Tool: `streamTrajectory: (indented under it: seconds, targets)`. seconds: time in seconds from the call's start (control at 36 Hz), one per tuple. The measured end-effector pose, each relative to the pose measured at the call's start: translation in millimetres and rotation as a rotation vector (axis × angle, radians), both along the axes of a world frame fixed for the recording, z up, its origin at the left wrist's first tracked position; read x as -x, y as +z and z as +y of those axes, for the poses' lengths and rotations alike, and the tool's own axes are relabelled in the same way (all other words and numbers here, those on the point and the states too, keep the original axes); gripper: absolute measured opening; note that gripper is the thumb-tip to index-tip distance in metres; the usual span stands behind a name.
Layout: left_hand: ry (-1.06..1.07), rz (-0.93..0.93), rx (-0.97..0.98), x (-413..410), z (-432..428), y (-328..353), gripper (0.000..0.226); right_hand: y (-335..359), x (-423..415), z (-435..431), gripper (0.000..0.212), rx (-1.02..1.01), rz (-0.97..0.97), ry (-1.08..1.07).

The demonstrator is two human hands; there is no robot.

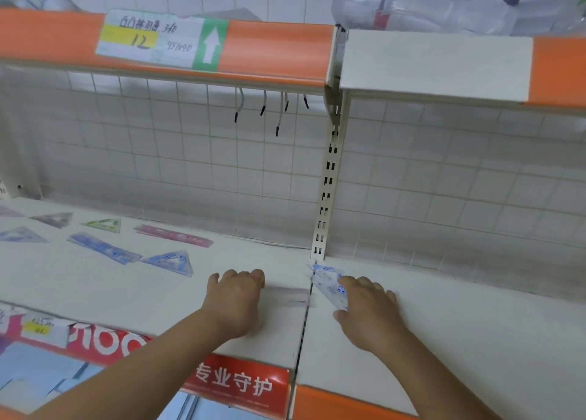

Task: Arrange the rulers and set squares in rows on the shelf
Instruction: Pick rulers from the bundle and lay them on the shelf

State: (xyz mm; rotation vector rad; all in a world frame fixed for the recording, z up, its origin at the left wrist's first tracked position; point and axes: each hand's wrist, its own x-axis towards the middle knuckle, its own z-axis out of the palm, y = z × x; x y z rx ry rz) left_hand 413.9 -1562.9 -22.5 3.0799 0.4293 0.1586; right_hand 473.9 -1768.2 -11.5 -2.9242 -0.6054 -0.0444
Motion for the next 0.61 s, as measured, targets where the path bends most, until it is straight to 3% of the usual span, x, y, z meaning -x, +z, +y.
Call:
streamTrajectory:
  seconds: [0.28,0.61]
  targets:
    - [0.171,-0.083,0.027,34,6,2,0.045,-5,3,30,0.050,-0.006,0.005,0.166]
    - [0.336,-0.047,0.080,83,39,1,0.042,-4,25,81,0.053,0.004,0.038,0.338]
